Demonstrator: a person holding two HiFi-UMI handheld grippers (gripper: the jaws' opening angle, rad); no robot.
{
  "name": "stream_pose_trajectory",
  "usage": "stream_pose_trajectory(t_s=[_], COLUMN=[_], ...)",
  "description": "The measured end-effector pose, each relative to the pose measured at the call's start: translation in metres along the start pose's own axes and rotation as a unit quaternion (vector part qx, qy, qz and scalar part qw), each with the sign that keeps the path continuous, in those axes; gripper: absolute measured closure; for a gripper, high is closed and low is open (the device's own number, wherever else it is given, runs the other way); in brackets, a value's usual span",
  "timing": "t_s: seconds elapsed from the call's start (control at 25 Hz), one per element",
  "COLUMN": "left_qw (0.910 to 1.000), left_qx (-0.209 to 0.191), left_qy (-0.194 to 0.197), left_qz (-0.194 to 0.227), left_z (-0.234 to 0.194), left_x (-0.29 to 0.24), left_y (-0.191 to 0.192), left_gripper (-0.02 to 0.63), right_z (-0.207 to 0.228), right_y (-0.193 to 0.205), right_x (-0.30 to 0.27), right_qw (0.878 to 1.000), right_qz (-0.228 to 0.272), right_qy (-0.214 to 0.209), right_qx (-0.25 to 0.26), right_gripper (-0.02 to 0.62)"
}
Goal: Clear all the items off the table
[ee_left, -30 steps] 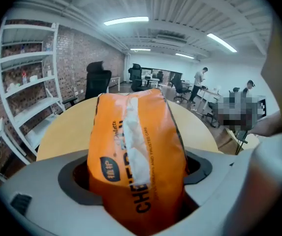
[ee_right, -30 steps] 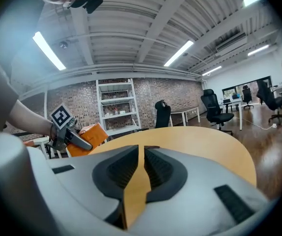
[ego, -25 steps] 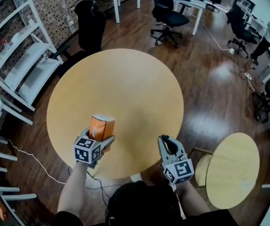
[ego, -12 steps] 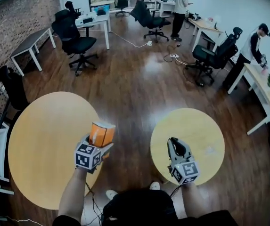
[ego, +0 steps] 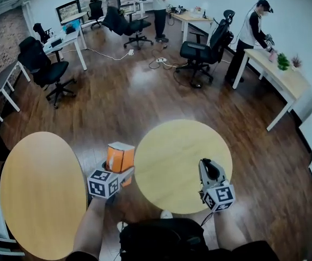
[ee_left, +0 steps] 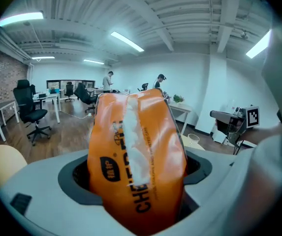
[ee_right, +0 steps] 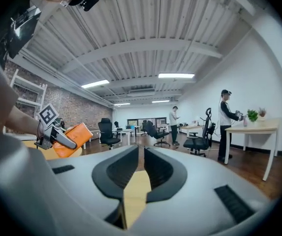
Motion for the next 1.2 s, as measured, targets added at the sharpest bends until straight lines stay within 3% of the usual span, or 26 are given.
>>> stream_pose_trajectory(t_s=[0.24, 0.4, 0.64, 0.84, 1.2], left_qw=[0.9946, 0.9875, 0.9774, 0.9618, 0.9432], left_qx=[-0.037, -0.062, -0.053, -0.070, -0.076], left_qy=[0.083, 0.122, 0.171, 0.209, 0.217], left_qz=[-0.049, -0.078, -0.113, -0.162, -0.240], left_z=[0.049, 0.058, 0.084, 0.114, 0.133], left_x=[-0.077, -0.115, -0.172, -0.197, -0.237], left_y=[0.000, -0.001, 0.009, 0.038, 0.087], left_gripper=[0.160, 0.160, 0.160, 0.158, 0.158], right_z=[0.058, 0.067, 0.085, 0.091, 0.096], right_y=[0.005, 0.007, 0.015, 0.029, 0.059], right_x=[0.033, 0.055, 0.087, 0.108, 0.132], right_qw=[0.996, 0.991, 0.977, 0.973, 0.963], right_qz=[0.007, 0.007, 0.011, -0.015, -0.048], right_qy=[0.085, 0.129, 0.208, 0.220, 0.242], right_qx=[-0.028, -0.036, -0.050, -0.068, -0.106], right_gripper=[0.555, 0.554, 0.554, 0.555, 0.554])
Point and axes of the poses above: the fingertips, and each gripper's own axes: x backward along the fingers, z to its right, y out of its underside, the point moved 2 cm from there along x, backward along the fingers, and after that the axes turned 2 degrees about -x, right-handed, at the moved point
